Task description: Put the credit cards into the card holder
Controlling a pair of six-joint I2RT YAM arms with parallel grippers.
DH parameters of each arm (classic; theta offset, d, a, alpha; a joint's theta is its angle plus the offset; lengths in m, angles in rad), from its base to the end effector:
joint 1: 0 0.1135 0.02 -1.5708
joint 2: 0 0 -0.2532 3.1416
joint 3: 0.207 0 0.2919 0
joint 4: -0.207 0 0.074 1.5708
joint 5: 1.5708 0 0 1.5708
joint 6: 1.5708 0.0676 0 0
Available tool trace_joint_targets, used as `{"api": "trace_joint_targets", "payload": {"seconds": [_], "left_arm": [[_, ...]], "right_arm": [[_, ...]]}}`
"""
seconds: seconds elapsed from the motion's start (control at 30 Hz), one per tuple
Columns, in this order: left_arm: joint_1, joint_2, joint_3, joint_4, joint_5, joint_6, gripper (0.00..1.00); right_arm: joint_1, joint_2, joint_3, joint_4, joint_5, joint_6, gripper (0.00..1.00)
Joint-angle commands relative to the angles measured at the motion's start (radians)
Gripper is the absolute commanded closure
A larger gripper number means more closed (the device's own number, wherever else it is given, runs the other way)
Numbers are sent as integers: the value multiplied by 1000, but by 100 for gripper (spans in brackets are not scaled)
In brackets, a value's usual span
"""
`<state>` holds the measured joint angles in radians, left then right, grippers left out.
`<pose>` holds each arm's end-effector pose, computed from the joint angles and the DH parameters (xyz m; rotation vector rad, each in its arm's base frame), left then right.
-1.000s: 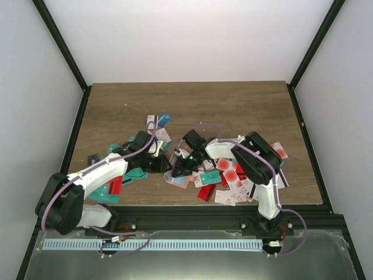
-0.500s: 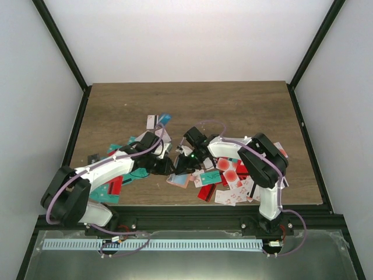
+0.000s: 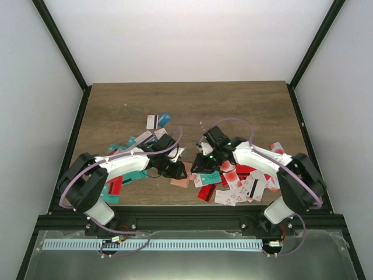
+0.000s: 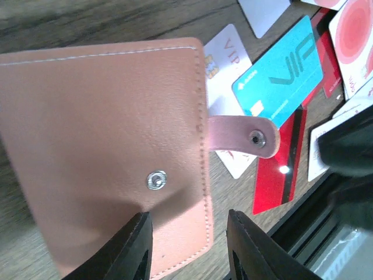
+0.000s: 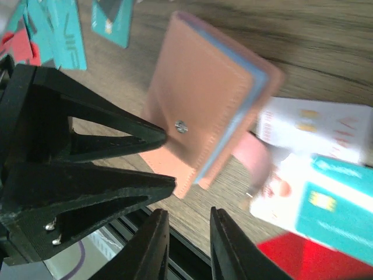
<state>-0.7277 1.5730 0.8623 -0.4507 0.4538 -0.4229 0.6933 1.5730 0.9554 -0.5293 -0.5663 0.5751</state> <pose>0.2266 -0.2415 0.1022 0.5800 2.8569 -0.8930 0.2399 0.2465 0.1307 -0.3583 2.9313 1.0666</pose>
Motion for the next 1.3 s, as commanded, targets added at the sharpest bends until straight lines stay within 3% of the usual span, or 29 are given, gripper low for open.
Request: {"api": "trace_joint_targets", "payload": {"seconds": [0.0, 0.27, 0.53, 0.73, 1.1, 1.27], "left_arm": [[-11, 0, 59, -9, 43, -17, 58], [33, -125, 95, -208, -95, 20, 50], [89, -120, 71, -259, -191, 40, 64], [90, -59, 46, -199, -135, 70, 63], [87, 29, 46, -145, -60, 96, 60], [84, 36, 45, -142, -56, 102, 59]], "right_arm": [[-62, -113, -67, -37, 56, 9, 75], [-80, -160, -128, -11, 57, -5, 59], [-79, -121, -97, -3, 41, -31, 51], [-79, -78, -90, 17, 17, -34, 52], [-76, 16, -47, 64, -36, -28, 67], [-74, 37, -32, 56, -37, -33, 69]]}}
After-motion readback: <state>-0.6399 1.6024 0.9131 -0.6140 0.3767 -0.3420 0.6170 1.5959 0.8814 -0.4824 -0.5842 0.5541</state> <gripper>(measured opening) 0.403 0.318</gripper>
